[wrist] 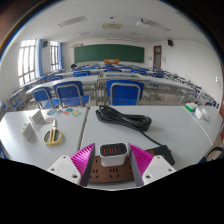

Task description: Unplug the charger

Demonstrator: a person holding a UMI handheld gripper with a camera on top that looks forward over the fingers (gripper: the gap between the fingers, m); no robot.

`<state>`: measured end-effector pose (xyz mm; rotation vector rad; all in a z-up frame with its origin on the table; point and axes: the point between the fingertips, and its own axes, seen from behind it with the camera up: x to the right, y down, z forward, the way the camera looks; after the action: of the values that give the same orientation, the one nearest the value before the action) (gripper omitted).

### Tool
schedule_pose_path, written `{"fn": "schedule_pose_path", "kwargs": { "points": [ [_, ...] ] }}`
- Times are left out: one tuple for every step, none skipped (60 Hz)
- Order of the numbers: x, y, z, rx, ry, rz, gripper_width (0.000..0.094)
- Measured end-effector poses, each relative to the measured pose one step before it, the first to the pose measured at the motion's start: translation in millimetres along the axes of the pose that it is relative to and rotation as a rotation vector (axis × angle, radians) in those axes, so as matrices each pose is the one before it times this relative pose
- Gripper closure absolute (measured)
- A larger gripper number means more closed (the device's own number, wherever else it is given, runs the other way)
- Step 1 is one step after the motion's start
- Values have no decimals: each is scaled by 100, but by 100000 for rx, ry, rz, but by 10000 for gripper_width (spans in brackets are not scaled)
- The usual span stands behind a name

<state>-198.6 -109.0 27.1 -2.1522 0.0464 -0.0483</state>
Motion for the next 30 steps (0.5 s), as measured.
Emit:
{"fn": "schedule_pose_path", "kwargs": {
  "points": [
    [29,95,261,-268,255,25,346],
    [25,59,196,-188,192,-88,407],
    [86,51,171,-59,471,-93,481],
    [539,-112,36,234,1418,-97,518],
    [-193,-120,36,951,-10,-73,519],
    [-161,10,-27,225,-484,337,530],
    [106,-1,61,-134,330,-118,544],
    [-52,-29,-22,161,-182,75,555],
    [27,-15,-57,228,63,-69,573],
    [-9,14,-47,103,-26,-70,589],
    [-17,-28,-9,160,-128,-87,616],
    [-14,18,33,-67,-98,-237,636],
    [24,10,47,-122,96,-411,661],
    [-58,-29,-124,3,140,-291,674],
    [5,-17,135,-222,106,-162,688],
    [18,-46,98,-105,63,-57,699],
    [16,-20,66,-209,50,99,700],
    [15,-4,46,-259,-6,9,704],
    [-15,-34,20,-104,-111,21,711],
    [-16,10,-31,-316,-249,80,714],
    [-6,-52,-96,-370,-214,281,713],
    [1,-291,-258,305,-232,508,713],
    [99,-1058,-498,3130,-186,655,714],
    [-82,-1587,-820,3302,-538,477,714],
    [-104,-1706,-725,3827,-745,227,714],
    [-75,-1940,-788,3962,-783,27,713],
    [83,-1978,-823,4326,-732,-37,714],
    [-34,-2184,-775,3947,-802,-152,714],
    [-27,-2129,-765,3778,-933,-124,715],
    [94,-2148,-662,3707,-865,-35,715]
  ]
}}
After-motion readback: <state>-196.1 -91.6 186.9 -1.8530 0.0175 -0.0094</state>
